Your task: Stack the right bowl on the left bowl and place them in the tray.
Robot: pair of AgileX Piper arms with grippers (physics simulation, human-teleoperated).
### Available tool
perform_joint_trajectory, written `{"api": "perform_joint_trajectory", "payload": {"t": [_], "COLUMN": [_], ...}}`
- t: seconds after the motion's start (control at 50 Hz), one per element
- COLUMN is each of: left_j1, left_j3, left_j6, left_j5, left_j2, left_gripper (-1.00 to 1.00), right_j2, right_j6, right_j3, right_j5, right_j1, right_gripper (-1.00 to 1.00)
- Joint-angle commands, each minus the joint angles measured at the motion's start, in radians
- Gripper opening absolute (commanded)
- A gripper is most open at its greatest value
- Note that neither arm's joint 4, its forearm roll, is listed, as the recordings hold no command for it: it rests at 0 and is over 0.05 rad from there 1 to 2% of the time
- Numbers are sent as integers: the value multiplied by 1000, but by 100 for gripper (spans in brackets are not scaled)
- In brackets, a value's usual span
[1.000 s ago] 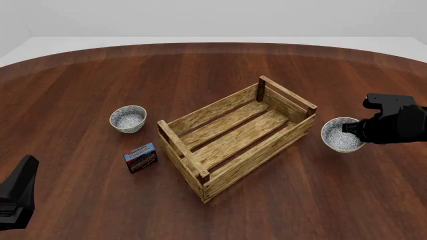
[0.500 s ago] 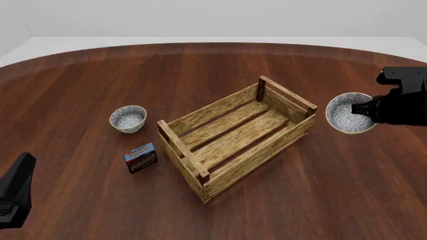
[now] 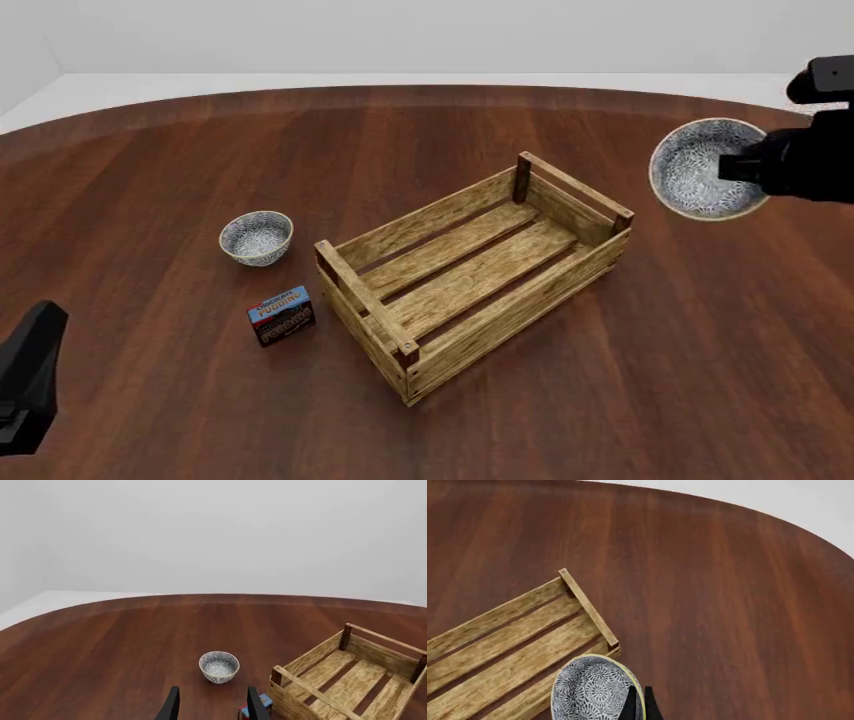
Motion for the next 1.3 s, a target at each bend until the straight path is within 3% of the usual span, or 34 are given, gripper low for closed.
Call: {"api": "perform_joint_trajectory", "payload": {"t": [0.02, 0.68, 1.08, 1.3], "left_j1": [-15, -151, -225, -280], "left_j3": [-10, -106, -201, -237], "left_j6": [-27, -15, 36, 54], "left_j5": [10, 89, -9, -87], "left_j2": [0, 4, 180, 288], "left_gripper": [100, 100, 100, 100], "right_j2": [-70, -38, 43, 74], "right_j6": [11, 107, 135, 123], "right_j3": [-26, -22, -9, -16], "right_j5": [3, -209, -371, -443], "right_j1": [88, 360, 435, 451], "right_gripper": [-100, -100, -100, -100]}}
